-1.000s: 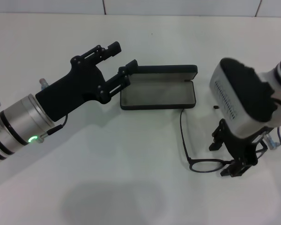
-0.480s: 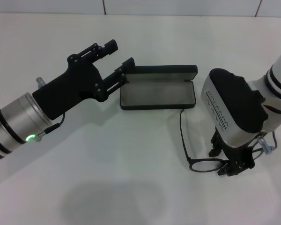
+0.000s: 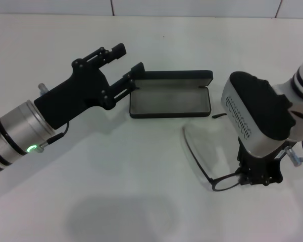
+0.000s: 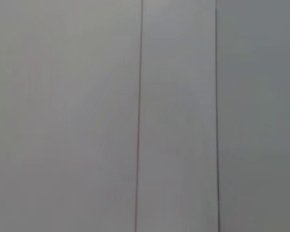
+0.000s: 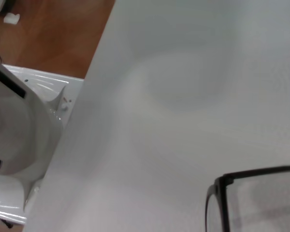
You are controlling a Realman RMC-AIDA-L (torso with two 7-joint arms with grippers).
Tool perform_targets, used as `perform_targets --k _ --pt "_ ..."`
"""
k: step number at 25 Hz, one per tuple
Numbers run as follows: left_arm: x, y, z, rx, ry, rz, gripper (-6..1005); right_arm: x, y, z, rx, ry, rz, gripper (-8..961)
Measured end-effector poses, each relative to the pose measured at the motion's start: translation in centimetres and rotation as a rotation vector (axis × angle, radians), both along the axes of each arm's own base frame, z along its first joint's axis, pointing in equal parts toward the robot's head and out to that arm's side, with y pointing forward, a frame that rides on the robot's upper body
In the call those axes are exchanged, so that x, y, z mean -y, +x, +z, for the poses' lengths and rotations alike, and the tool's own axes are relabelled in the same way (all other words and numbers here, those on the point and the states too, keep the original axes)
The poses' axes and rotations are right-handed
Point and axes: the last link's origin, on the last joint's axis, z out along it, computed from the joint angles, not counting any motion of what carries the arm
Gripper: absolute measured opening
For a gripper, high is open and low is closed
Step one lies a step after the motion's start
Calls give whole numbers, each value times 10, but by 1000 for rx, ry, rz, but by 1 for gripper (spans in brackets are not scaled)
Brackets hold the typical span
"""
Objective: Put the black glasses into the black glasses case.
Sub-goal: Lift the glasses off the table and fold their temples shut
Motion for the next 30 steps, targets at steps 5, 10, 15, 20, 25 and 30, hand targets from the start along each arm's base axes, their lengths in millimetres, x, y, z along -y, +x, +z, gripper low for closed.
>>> perform_targets --k 5,10,15,20,25,30 --pt "2 -4 3 31 8 27 591 1 -7 19 -51 33 5 138" --pt "15 0 9 75 -15 -40 591 4 -7 44 -179 71 16 112" --pt "34 9 22 127 -78 -199 589 8 -6 54 -371 94 47 113" --pt "44 22 32 178 -171 -340 584 9 2 47 -539 162 134 115" --pt "31 36 34 198 -292 -348 585 3 9 38 -680 233 196 116" --pt "8 48 25 167 -343 -277 585 -2 13 32 -798 301 264 118"
